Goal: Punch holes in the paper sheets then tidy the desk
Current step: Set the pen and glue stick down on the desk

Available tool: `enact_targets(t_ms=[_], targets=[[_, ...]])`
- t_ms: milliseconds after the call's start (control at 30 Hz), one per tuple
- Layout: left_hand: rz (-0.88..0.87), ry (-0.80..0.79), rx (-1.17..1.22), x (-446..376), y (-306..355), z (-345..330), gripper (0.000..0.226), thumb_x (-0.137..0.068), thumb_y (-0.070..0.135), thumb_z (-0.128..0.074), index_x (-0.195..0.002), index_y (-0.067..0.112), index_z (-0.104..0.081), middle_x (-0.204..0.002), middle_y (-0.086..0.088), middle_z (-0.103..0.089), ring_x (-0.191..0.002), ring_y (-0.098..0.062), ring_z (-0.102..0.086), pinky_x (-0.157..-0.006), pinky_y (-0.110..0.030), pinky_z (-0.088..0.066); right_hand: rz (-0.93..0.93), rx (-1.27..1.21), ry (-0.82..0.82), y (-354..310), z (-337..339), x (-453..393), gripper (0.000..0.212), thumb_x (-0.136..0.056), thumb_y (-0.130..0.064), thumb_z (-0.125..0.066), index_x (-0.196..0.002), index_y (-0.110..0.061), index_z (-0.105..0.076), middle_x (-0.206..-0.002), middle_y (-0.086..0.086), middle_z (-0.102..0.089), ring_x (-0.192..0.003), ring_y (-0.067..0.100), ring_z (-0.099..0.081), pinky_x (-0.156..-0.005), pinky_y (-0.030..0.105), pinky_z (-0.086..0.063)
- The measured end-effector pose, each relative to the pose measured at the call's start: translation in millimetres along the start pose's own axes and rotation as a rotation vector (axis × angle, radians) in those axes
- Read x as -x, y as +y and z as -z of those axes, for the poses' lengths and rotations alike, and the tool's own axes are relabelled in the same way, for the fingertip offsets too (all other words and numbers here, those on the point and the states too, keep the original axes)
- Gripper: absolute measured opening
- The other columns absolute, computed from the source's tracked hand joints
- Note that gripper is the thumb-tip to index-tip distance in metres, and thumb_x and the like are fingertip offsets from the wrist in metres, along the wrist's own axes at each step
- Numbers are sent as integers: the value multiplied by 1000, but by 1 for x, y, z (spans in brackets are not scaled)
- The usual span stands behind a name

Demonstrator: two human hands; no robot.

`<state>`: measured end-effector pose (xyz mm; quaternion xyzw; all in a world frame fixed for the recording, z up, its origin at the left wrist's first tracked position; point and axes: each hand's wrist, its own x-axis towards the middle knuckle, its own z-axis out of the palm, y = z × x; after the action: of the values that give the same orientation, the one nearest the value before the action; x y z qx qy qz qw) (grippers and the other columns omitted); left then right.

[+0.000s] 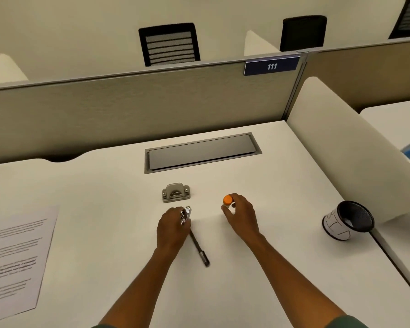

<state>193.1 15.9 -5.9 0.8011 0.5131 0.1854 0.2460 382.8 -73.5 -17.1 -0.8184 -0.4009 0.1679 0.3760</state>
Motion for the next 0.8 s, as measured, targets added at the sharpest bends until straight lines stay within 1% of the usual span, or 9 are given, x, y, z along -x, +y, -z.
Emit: enact_targets(t_ms=[133,267,333,467,600,700,800], targets=[[-81,-38,44,-22,41,-21,9,-83,20,-67,-88,12,-65,-86,-1,-66,-83,-22,-58,-69,-33,-42,-55,-35,119,18,34,-21,21,-88,-21,-67,-108,-15,-61,-103,1,-63,-94,16,-60,-79,27,-48],[-171,-90,54,-44,84,-45,11,-85,22,-66,-86,11,-65,-84,-1,-65,-80,-22,-58,-69,-35,-45,-108,-53,224,37,68,-43,23,-88,-16,-66,-110,-12,-61,-105,5,-62,-96,19,-60,-82,34,-51],[-192,-116,52,-54,103,-58,13,-86,23,-65,-83,10,-64,-81,-2,-65,-78,-23,-57,-68,-37,-45,-139,-54,273,48,84,-53,24,-88,-14,-66,-112,-11,-61,-106,7,-61,-95,21,-59,-82,35,-51],[-236,-165,55,-75,141,-85,16,-86,23,-63,-75,11,-60,-74,0,-62,-70,-21,-54,-59,-31,-37,-173,-56,361,71,110,-72,24,-88,-9,-66,-112,-9,-62,-105,10,-59,-92,24,-59,-81,32,-49],[-287,-222,66,-94,171,-111,17,-85,22,-62,-73,10,-57,-72,0,-59,-70,-22,-51,-59,-32,-35,-220,-60,440,95,127,-91,23,-87,-7,-65,-110,-8,-62,-105,11,-58,-93,26,-59,-82,35,-49],[-318,-248,57,-106,187,-130,19,-86,23,-61,-72,11,-56,-71,1,-57,-69,-20,-48,-58,-28,-29,-249,-88,469,111,132,-103,25,-88,-5,-64,-112,-8,-62,-107,11,-58,-95,27,-60,-87,41,-51],[-354,-276,43,-116,199,-148,14,-85,22,-62,-76,12,-58,-75,1,-58,-72,-18,-48,-60,-27,-28,-275,-111,482,123,133,-112,25,-89,-4,-63,-113,-8,-61,-109,11,-58,-97,26,-61,-89,42,-52]])
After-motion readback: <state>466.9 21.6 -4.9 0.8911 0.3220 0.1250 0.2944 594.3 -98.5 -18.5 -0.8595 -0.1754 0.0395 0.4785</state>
